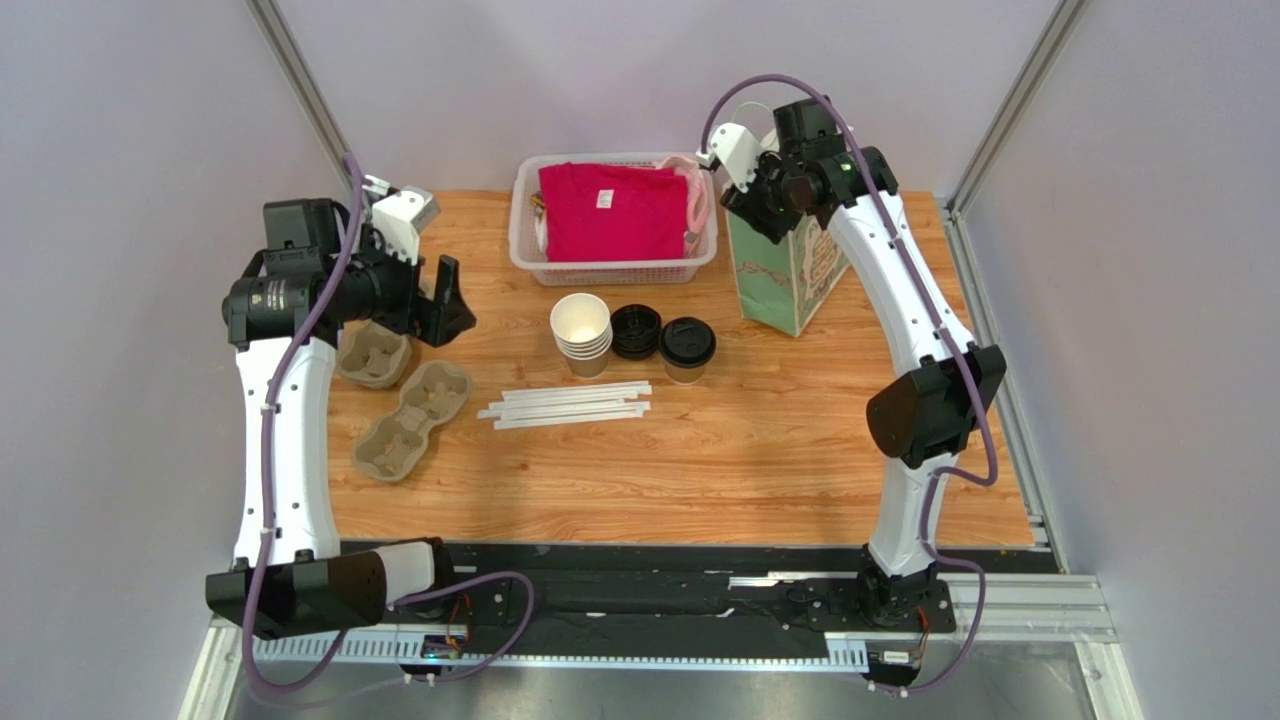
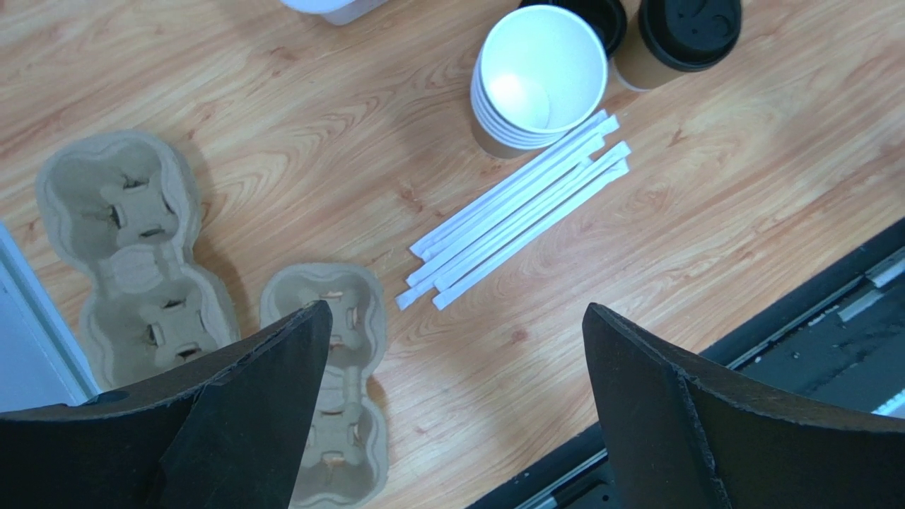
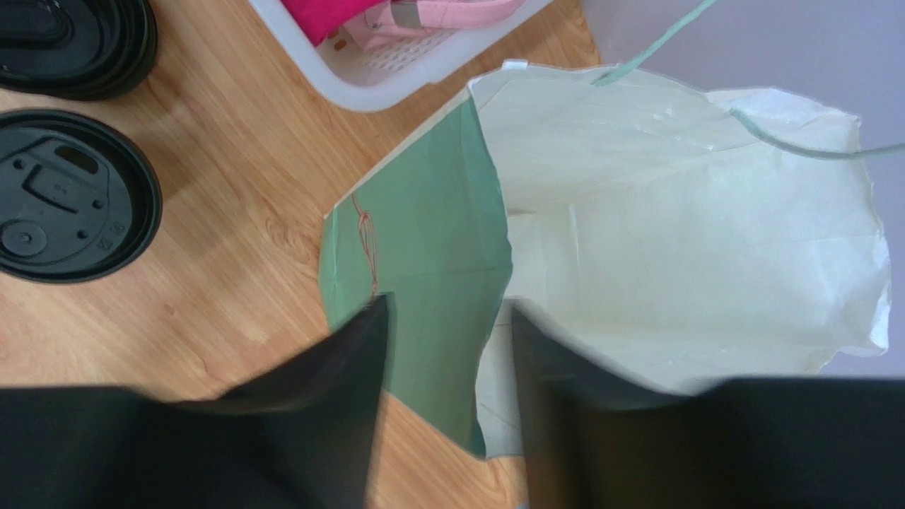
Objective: Pack the takeout coffee
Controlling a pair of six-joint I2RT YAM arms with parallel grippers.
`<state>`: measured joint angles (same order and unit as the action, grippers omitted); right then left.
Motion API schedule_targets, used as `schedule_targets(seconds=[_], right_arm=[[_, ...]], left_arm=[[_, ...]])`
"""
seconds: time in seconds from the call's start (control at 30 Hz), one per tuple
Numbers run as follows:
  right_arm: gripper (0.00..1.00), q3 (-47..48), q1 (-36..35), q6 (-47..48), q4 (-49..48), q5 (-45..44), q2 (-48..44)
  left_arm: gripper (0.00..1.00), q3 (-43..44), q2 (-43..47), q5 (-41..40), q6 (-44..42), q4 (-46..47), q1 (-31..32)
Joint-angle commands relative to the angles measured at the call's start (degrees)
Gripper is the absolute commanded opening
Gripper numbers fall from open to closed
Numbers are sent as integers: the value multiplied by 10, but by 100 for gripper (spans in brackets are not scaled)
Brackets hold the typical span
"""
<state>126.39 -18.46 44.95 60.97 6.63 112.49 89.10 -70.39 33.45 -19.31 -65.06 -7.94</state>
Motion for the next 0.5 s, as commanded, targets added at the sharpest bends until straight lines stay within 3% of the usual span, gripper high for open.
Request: schedule_targets(seconds=[0.0, 0.07, 0.13, 0.37, 0.47], right_arm=[[27, 2, 7, 15, 26, -7, -25], [0, -12, 11, 13, 39, -8, -49], [0, -43, 12, 11, 45, -8, -100], [0, -167, 13, -26, 94, 41, -277], [0, -239, 12, -46, 104, 77, -352]], left_arm=[[97, 47, 16, 74, 7, -18, 1], [98, 56, 24, 89, 19, 10, 6], [98, 75, 28, 44, 68, 42, 29], [99, 157, -7, 3, 203, 171, 104], [99, 224, -50, -30, 242, 168, 161]])
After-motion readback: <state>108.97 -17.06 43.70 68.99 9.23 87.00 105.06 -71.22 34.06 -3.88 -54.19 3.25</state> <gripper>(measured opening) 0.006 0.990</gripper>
